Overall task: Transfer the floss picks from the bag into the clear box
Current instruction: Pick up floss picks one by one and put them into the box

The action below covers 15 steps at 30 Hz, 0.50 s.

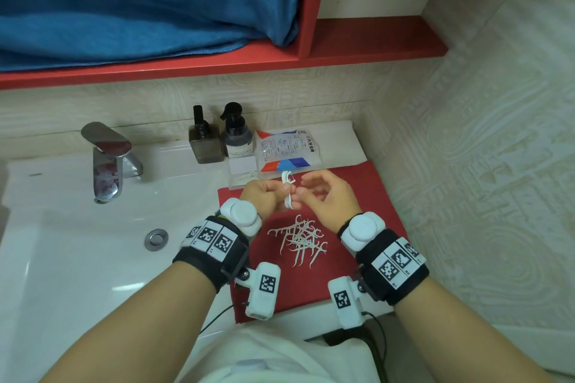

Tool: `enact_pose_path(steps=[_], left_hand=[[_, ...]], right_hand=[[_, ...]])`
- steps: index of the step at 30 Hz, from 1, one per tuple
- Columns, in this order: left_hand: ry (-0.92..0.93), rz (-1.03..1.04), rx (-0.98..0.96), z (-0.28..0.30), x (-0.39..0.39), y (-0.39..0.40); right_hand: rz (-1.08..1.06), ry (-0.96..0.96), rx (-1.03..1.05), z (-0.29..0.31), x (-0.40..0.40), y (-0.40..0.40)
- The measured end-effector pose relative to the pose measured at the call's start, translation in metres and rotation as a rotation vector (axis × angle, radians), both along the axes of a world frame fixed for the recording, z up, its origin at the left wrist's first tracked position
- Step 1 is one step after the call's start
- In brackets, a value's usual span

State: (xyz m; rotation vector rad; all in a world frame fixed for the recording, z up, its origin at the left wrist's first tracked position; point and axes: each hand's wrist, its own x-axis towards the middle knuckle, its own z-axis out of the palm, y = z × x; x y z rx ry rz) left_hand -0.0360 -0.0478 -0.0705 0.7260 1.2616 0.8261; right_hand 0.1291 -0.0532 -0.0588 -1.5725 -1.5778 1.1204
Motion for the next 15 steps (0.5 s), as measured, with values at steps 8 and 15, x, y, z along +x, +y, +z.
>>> enact_pose_path(steps=[8, 15], left_hand=[[-0.064, -0.247, -0.006, 0.016, 0.004, -0.015], [-0.312, -0.301, -0.100, 0.029, 0.004, -0.020]], right_hand=[[0.082, -0.003, 0.026, 0.015, 0.011, 0.003], [0.102, 0.003, 0.110, 0.022, 0.009, -0.005]])
